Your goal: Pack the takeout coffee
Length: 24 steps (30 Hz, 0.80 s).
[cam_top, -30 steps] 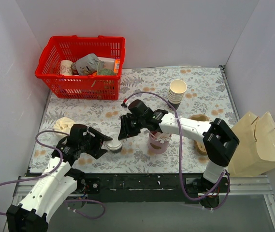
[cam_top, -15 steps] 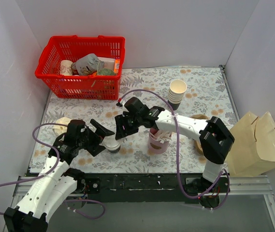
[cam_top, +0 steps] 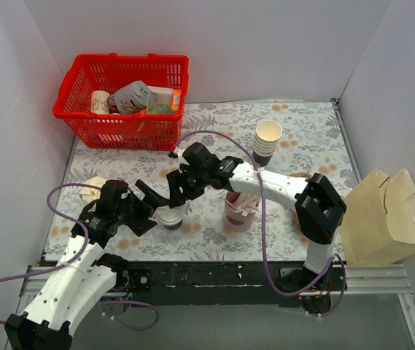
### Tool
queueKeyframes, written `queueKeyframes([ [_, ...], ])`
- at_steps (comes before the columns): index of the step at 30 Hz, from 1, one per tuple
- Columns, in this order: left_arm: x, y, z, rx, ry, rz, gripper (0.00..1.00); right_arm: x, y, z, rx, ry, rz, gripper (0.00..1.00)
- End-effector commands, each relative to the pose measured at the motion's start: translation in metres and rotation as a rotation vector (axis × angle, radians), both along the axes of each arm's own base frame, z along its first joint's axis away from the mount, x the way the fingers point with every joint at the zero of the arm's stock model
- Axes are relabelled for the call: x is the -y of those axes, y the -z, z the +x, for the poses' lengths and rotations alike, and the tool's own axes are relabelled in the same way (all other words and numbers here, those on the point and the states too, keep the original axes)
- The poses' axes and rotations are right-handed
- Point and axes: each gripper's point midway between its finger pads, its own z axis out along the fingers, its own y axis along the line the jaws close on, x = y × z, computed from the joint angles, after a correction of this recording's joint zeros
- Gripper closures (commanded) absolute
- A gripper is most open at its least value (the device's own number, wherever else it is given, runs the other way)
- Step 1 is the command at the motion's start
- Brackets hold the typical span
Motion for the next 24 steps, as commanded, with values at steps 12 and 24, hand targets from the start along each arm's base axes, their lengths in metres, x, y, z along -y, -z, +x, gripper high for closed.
queueKeyframes([
  [12,-0.024,0.039,-0.007,-0.124,-0.136,0.099,0.04,-0.013,0.018,0.0,-0.007,-0.038,0.014,0.37],
  [24,-0.031,0.068,-0.016,-0.172,-0.215,0.085,0.49,0.004,0.049,-0.011,-0.018,-0.087,-0.054,0.57],
])
